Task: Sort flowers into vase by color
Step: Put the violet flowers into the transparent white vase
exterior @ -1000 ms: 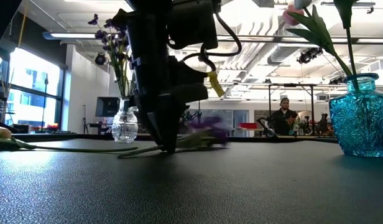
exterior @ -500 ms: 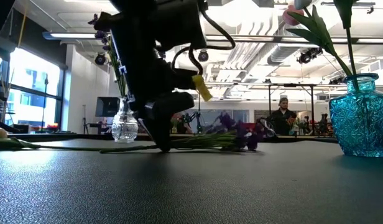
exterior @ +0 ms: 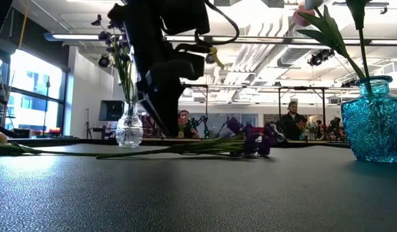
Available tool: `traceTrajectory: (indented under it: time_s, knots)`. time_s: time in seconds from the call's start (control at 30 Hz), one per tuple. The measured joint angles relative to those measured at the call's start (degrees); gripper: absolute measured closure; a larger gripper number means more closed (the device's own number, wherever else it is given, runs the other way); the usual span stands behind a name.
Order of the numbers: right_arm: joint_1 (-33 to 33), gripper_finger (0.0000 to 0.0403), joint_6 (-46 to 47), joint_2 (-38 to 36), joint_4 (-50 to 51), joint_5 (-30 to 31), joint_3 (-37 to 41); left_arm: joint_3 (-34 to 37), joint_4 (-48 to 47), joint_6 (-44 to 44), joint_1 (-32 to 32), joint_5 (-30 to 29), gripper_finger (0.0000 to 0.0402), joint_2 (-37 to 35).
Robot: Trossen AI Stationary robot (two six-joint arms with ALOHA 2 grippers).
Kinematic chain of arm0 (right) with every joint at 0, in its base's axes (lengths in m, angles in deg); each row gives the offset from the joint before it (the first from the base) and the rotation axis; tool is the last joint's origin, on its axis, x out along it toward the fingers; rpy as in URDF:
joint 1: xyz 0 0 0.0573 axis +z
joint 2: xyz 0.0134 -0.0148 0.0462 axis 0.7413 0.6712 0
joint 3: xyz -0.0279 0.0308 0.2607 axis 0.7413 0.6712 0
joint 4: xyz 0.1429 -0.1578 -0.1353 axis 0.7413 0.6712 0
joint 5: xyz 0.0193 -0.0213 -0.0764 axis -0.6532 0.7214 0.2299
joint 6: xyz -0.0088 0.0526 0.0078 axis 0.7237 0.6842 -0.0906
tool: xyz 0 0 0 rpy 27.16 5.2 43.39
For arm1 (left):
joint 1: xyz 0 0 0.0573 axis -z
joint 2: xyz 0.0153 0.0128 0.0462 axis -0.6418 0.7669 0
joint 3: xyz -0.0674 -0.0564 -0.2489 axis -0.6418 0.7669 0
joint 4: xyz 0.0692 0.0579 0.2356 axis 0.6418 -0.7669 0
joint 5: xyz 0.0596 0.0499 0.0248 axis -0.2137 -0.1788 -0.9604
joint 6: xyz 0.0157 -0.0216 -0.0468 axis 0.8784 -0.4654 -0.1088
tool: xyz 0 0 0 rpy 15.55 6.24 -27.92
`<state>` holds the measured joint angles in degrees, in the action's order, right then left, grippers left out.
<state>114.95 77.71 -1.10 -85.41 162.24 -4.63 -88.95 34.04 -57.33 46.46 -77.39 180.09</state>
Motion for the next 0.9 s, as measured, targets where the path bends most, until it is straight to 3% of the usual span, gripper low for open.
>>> traceTrajectory:
  time_s: [0.13,0.33,0.73,0.9]
  knots:
    - [0.0,0.021,0.0,0.0,0.0,0.0,0.0,0.0,1.5,1.5,-0.8,1.4,0.0219,2.7]
    - [0.0,0.021,-0.3,0.0,0.0,0.0,0.0,-0.1,4.1,1.9,-1.9,4.3,0.0232,5.3]
    - [0.0,0.021,-0.2,0.0,-0.1,0.3,0.0,-0.1,5.6,6.2,-4.6,7.0,0.032,5.6]
    - [0.0,0.021,0.0,0.0,-0.1,0.3,0.0,-0.5,6.4,5.1,-5.1,5.0,0.0385,5.4]
